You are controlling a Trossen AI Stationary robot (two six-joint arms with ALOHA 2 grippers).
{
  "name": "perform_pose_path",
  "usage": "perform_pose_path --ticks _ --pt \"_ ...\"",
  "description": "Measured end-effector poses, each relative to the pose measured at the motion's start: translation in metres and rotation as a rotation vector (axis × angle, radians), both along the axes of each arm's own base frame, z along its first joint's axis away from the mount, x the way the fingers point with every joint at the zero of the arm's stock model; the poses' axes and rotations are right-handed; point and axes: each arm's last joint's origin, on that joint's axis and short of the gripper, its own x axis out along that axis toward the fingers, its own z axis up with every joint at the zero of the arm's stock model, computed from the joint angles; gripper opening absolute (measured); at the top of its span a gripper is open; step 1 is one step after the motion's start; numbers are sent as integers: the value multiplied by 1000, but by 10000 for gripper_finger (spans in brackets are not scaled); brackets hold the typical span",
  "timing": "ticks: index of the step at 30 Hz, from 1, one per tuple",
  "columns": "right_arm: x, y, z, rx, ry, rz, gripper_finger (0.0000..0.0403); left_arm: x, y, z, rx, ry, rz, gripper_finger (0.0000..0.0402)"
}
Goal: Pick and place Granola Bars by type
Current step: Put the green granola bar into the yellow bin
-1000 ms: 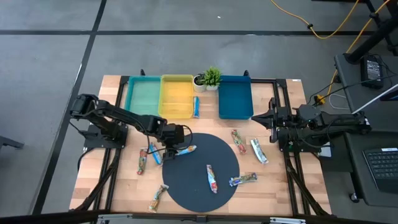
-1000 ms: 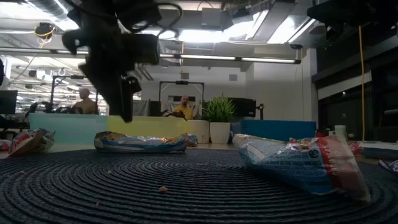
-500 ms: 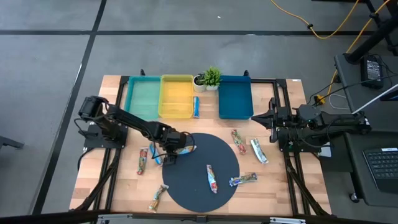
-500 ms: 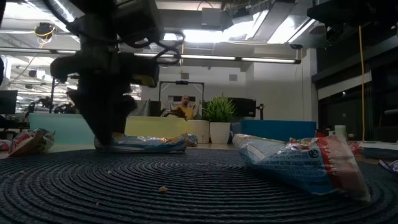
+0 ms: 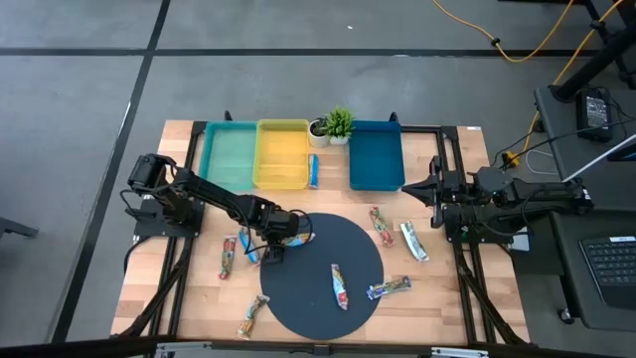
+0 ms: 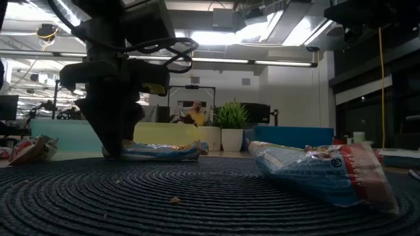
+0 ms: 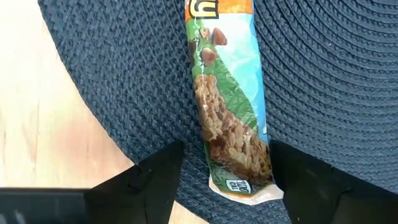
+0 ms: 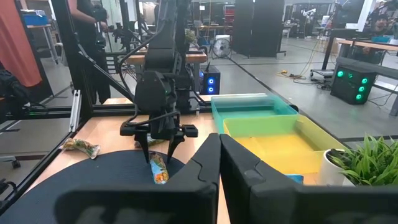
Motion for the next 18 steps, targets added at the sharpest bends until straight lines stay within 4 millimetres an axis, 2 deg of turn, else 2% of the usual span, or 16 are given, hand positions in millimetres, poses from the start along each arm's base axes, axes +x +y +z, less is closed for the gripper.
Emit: perform_pose_path --ticks 9,13,18 --pt "0 0 0 0 0 0 13 -2 1 2 4 7 55 194" --pt "0 0 0 0 0 0 13 2 0 8 4 2 56 153" --pt "0 0 0 0 0 0 13 7 0 20 36 22 55 80"
